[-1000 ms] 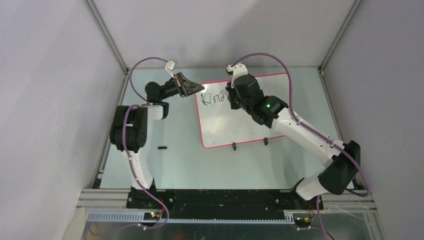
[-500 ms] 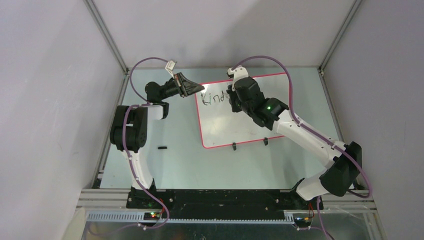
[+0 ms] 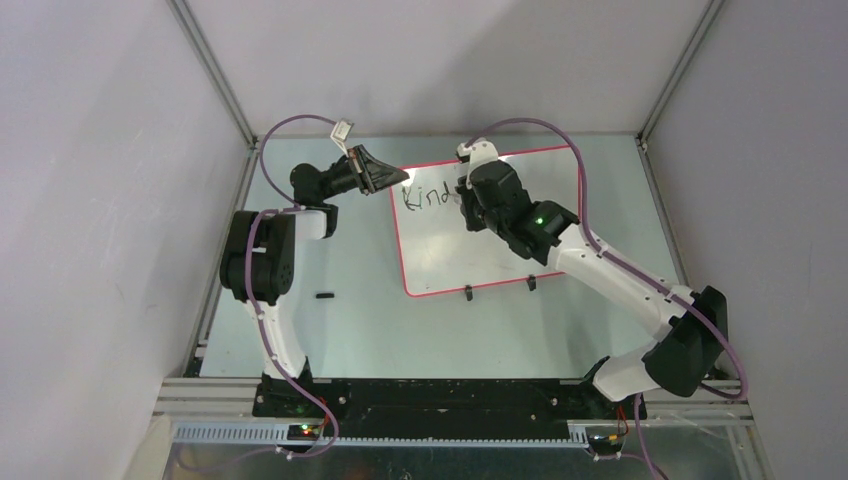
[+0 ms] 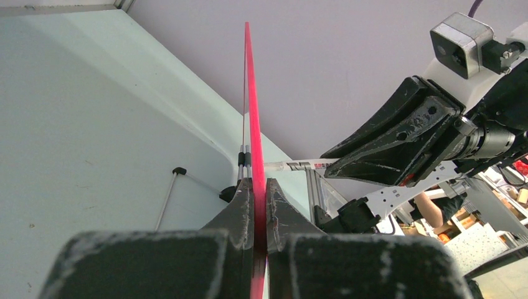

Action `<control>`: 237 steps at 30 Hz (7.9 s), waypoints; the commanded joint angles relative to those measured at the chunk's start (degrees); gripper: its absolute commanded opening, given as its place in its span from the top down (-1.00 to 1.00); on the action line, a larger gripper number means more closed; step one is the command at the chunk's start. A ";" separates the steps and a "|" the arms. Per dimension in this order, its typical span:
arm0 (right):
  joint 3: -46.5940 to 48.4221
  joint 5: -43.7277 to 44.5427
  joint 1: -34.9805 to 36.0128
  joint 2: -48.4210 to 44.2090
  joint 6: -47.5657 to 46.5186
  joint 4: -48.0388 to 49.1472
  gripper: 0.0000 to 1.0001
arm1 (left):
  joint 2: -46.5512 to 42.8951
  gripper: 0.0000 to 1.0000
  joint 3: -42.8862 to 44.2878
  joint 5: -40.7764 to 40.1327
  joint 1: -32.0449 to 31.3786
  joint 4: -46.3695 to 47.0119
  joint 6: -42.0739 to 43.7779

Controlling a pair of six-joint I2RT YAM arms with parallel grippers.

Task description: Write a sentence on the whiteboard

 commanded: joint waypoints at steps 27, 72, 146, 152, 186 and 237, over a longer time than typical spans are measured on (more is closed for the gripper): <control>-0.82 -3.04 0.26 -7.19 -0.05 2.35 1.00 | -0.81 1.00 1.02 0.56 -0.60 7.32 -1.94; 0.68 0.60 -1.40 -4.38 -1.09 0.24 1.00 | 2.02 0.18 2.90 1.23 0.36 7.93 -4.88; -5.71 -0.18 -1.48 -24.51 3.59 0.42 1.00 | -48.37 -0.93 -18.89 -92.21 1.30 -78.48 36.19; 9.30 -0.14 -1.57 -15.34 6.33 -6.46 1.00 | -49.68 -0.99 -21.17 -95.58 -3.35 -74.20 33.66; 1.38 -1.76 -2.06 -2.91 9.63 -1.13 1.00 | -41.54 -0.87 -27.97 -70.47 -6.87 -46.58 44.79; 4.67 4.26 -1.62 1.81 8.68 0.11 1.00 | -38.22 -0.63 -30.82 -47.94 -7.77 -26.11 41.75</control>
